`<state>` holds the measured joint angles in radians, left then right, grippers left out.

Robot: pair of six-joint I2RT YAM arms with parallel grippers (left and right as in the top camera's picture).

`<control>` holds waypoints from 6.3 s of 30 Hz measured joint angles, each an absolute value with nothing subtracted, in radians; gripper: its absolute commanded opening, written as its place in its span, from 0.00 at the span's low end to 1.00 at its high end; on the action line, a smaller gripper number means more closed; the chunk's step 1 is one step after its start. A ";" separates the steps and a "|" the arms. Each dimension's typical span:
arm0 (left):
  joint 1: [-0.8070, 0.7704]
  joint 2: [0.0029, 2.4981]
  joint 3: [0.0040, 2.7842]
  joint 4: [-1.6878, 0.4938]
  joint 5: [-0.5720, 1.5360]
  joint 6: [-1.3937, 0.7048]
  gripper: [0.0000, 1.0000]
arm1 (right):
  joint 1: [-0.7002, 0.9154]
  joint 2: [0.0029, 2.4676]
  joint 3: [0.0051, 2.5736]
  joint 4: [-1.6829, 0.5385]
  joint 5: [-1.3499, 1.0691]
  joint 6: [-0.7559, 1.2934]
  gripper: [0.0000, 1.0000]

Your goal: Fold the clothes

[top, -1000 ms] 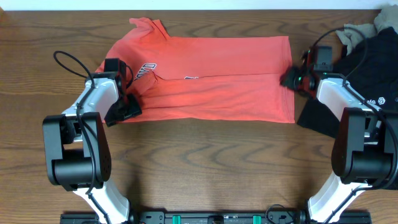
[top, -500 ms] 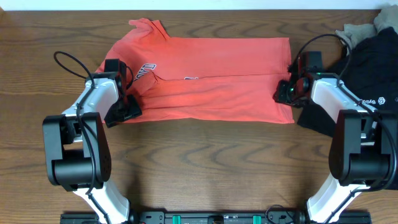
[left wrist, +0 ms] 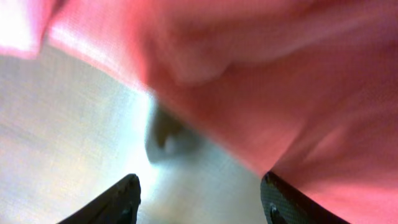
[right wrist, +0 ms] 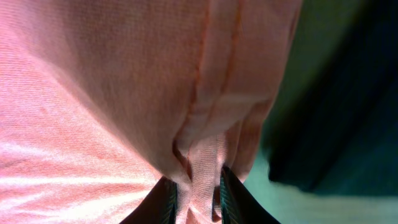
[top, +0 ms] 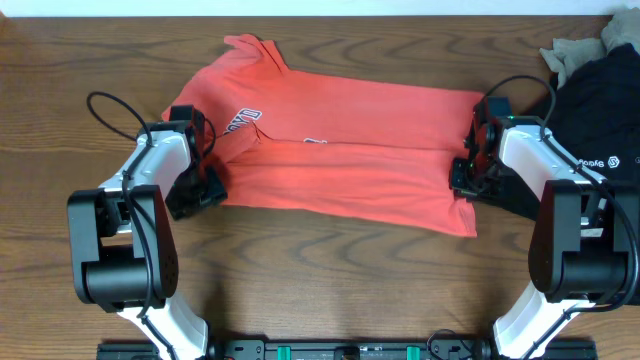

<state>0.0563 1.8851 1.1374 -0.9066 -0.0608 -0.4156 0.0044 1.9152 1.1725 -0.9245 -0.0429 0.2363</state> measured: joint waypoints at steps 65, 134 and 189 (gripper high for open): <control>0.453 1.847 1.087 -0.906 0.019 -0.514 0.59 | 0.004 1.920 1.159 -1.035 -0.031 0.237 0.33; 0.082 2.264 1.771 -0.471 0.502 -0.261 0.06 | 0.044 1.832 1.430 -1.033 -0.142 0.254 0.70; 0.091 1.992 1.705 -0.935 0.355 -0.044 0.06 | 0.024 2.128 1.396 -0.369 0.087 0.493 0.01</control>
<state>0.0914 1.9919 1.7046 -0.9352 0.3550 -0.0441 0.0242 2.1281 1.3960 -0.3691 0.0868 0.4934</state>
